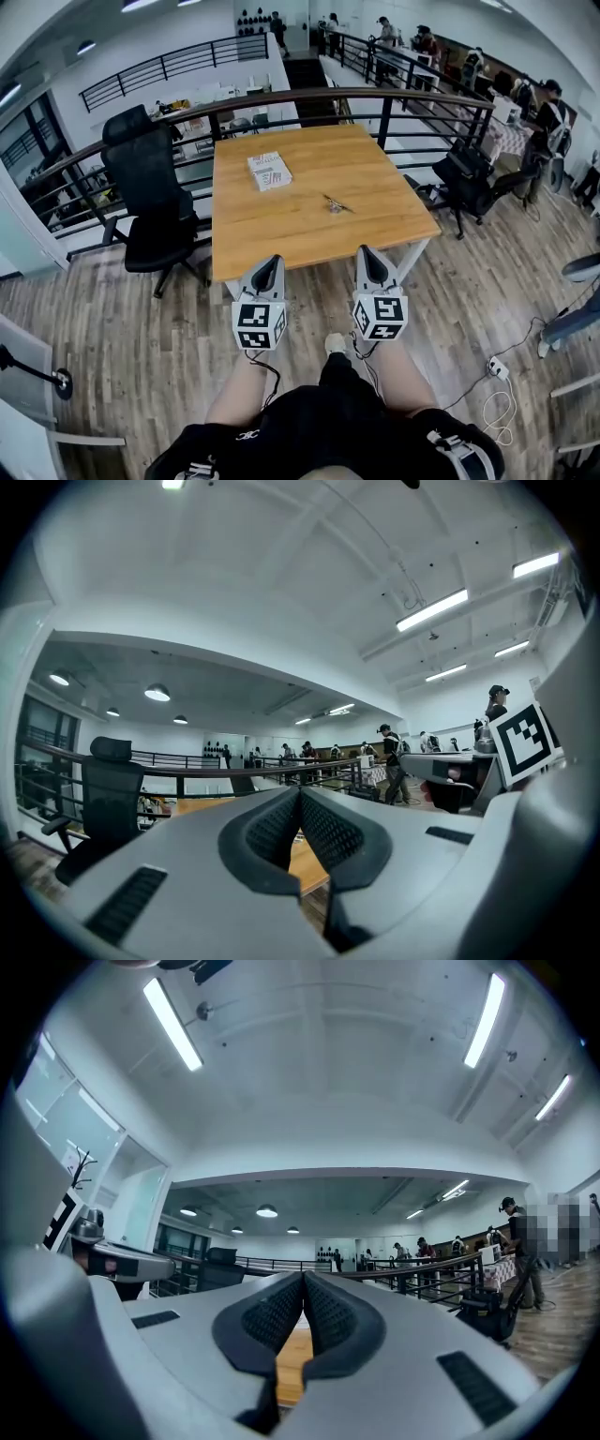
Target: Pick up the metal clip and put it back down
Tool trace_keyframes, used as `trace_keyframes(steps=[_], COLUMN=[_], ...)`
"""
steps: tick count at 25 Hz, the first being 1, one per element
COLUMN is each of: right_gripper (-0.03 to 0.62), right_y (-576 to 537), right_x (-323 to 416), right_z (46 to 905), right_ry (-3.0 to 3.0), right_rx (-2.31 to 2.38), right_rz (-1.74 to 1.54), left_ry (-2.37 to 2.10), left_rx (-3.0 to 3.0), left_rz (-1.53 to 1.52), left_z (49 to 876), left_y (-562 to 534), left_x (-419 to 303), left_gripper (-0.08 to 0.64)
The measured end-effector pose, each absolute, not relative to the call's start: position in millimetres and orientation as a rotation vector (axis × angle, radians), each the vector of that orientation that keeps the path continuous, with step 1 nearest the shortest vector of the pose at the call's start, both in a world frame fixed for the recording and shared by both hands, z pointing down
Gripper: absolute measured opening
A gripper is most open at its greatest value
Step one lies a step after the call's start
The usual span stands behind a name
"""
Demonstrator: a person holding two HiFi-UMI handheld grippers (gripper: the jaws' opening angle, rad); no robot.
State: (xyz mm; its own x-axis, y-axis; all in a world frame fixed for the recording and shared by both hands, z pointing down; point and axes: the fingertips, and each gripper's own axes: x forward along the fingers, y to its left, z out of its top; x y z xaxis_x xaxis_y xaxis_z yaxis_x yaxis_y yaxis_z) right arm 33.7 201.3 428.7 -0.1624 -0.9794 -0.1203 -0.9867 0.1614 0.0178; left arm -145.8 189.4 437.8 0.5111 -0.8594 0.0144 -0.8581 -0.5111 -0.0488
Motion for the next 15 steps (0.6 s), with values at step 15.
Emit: trace_keyframes(steps=[15], right_gripper=[0.015], right_y=[-137.3], right_x=[140.6], right_z=[405.7], right_ry=[2.421], right_rx=[-1.883], right_rz=[0.107], left_ry=[1.604], left_rx=[-2.690], left_rz=[-0.133], left_z=[414.0], left_y=[-133.3], left_x=[-26.8], left_gripper=[0.012])
